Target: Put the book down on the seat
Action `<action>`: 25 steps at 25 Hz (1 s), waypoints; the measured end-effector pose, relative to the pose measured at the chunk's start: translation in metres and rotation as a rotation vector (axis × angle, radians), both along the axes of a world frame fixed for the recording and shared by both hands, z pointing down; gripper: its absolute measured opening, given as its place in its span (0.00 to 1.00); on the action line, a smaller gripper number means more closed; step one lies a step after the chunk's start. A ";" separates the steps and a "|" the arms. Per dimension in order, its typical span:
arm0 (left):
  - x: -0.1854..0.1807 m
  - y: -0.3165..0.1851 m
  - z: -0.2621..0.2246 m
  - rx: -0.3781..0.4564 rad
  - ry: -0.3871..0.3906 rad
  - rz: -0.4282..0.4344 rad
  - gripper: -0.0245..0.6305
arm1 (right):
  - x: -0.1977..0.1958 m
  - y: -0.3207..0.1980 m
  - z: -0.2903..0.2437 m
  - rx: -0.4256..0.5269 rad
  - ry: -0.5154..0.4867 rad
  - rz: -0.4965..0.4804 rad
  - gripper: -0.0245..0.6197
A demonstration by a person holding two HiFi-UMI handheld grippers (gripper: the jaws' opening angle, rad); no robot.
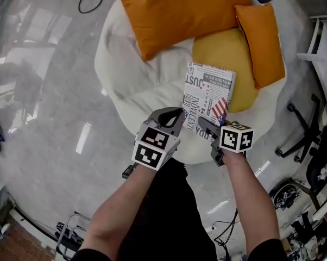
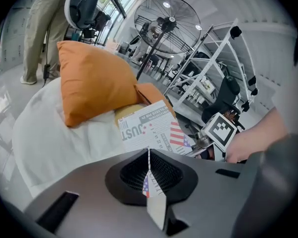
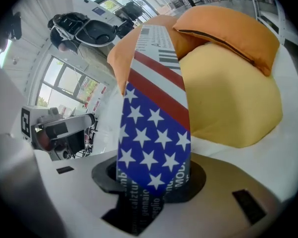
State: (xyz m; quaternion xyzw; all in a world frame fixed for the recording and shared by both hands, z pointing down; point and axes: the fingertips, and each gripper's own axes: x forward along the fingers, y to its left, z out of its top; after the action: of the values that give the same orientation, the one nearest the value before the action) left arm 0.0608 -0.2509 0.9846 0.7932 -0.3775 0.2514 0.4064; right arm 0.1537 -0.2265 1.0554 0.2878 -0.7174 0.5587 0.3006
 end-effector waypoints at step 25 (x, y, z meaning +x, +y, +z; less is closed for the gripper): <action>-0.013 -0.005 -0.125 0.089 -0.054 0.044 0.05 | 0.090 0.032 -0.102 -0.003 0.071 0.318 0.45</action>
State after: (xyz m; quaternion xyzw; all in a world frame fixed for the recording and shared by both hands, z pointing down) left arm 0.0476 -0.2564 0.8598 0.8113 -0.3818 0.2647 0.3548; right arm 0.2441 -0.1948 0.9535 0.4170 -0.6506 0.5899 0.2341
